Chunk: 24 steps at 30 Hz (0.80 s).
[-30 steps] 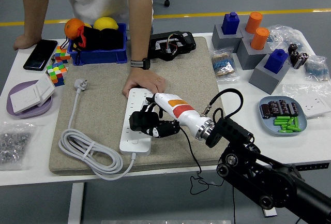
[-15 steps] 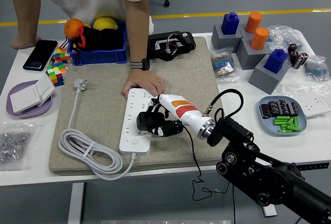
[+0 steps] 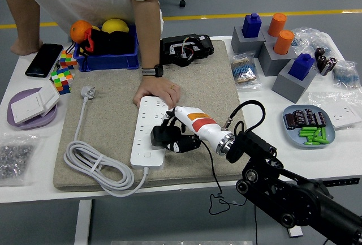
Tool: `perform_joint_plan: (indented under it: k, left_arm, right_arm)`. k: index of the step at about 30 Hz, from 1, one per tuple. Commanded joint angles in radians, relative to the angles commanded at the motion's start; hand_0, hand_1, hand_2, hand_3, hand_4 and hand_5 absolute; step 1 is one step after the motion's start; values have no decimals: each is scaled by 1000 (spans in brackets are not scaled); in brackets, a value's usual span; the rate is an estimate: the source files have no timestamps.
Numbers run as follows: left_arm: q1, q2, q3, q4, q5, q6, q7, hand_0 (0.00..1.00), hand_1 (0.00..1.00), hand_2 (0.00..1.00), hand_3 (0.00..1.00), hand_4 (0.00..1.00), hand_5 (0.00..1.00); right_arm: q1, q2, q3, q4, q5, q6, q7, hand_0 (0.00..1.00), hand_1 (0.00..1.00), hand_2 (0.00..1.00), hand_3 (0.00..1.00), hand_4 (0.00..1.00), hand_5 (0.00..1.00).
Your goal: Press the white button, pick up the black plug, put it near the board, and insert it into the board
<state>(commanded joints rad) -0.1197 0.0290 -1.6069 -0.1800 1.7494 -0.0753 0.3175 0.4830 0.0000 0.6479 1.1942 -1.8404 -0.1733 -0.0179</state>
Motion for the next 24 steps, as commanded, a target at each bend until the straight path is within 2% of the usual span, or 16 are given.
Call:
perform_joint_plan:
  k: [24]
  left_arm:
    - [1, 0, 1, 0, 3, 0, 1, 650, 640, 634, 675, 515, 99]
  right_arm:
    - [21, 0, -48, -23, -2, -37, -17, 303, 406, 422, 475, 848, 2]
